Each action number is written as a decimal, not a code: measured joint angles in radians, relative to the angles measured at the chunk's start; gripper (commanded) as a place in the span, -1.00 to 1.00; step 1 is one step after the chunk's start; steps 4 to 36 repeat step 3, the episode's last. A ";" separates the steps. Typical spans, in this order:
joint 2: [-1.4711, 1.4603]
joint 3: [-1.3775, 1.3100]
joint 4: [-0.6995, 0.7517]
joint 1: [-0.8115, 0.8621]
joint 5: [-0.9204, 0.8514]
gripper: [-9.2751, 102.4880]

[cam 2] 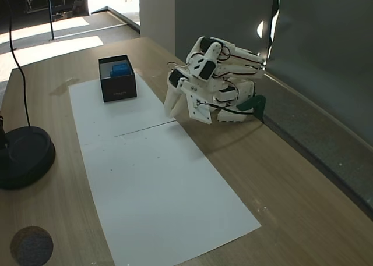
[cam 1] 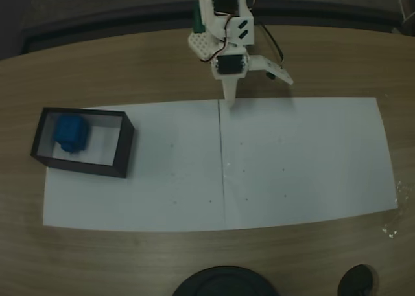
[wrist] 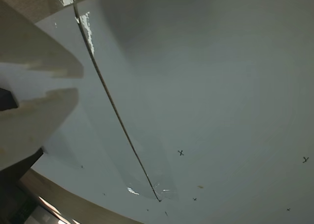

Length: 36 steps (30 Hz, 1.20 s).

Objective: Grab a blue square and put it in the box.

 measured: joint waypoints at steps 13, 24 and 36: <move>0.000 0.000 0.000 0.000 0.000 -0.84; 0.000 0.000 0.000 0.000 0.000 -0.84; 0.000 0.000 0.000 0.000 0.000 -0.84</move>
